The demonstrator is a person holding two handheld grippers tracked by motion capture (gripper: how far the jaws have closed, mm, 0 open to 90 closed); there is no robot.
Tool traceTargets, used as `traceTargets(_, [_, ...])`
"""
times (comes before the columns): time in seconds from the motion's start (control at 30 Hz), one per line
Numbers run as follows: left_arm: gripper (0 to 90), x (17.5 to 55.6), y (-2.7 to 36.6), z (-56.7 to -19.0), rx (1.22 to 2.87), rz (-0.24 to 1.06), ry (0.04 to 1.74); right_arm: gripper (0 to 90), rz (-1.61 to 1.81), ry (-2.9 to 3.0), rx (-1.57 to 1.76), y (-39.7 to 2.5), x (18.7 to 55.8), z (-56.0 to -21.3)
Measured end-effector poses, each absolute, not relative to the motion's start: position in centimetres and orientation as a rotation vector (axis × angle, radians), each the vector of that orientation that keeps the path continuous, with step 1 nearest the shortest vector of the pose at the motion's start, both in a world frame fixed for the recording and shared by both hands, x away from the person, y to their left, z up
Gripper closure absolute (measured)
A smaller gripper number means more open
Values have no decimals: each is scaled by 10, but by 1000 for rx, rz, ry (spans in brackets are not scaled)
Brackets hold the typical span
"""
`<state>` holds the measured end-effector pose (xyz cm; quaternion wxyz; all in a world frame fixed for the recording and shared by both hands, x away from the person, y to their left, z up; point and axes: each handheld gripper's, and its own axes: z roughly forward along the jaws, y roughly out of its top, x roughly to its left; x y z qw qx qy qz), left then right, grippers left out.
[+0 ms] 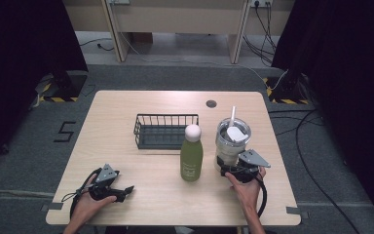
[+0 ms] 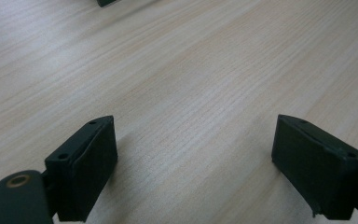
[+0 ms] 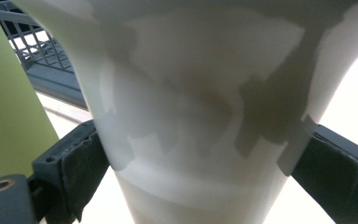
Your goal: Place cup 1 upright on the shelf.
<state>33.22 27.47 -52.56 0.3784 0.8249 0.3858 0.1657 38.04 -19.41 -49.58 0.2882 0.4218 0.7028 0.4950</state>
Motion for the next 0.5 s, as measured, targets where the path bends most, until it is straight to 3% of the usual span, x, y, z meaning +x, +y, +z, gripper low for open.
traceTargets(0.5, [133,332,275,-526,2110,422,985,95,1384,1834,1062,-190,392,-505])
